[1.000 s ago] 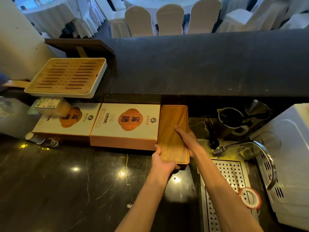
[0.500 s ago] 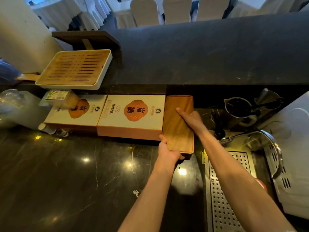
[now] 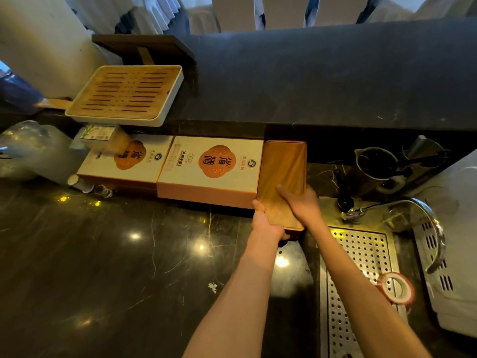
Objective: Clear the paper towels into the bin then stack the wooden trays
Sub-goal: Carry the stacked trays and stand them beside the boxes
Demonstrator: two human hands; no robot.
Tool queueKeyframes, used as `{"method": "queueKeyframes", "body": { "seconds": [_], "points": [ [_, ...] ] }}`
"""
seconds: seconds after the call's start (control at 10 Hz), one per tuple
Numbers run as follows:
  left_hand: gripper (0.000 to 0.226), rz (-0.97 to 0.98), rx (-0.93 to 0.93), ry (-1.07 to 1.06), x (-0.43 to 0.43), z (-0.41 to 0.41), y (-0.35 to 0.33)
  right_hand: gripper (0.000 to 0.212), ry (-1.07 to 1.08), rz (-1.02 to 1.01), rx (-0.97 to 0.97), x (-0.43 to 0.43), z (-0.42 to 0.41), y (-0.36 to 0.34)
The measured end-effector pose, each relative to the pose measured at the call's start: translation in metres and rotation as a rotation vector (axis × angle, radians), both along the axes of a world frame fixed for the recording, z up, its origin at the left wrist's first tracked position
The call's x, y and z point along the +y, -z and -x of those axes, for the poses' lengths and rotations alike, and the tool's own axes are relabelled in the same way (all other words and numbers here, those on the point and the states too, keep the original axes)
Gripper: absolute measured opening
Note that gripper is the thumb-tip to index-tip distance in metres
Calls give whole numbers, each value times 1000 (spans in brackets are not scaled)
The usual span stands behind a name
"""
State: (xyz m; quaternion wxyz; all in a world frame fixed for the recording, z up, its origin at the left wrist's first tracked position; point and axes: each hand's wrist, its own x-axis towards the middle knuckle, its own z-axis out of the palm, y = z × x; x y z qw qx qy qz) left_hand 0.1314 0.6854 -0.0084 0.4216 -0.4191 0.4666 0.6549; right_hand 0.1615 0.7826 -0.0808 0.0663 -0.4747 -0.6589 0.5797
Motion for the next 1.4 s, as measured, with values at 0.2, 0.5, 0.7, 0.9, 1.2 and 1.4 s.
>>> {"method": "queueKeyframes", "body": {
  "seconds": [0.2,0.5,0.7,0.9,1.2,1.4],
  "points": [
    [73,25,-68,-68,0,3,14,74,62,-344,-153,49,49,-7],
    [56,-225,-12,-87,-8,-2,9,88,-180,-14,-190,69,47,-38],
    [65,277,796,329,-43,-56,24,75,-371,-590,-122,-6,-45,-33],
    [63,817,1488,1432,-60,-44,52,70,-479,-535,-94,-30,-80,-20],
    [89,884,1496,1666,-65,-36,62,69,-458,-303,-188,-25,-83,-19],
    [80,485,1390,1535,-87,-24,12,65,-375,-365,-207,-51,-77,-58]
  ]
}}
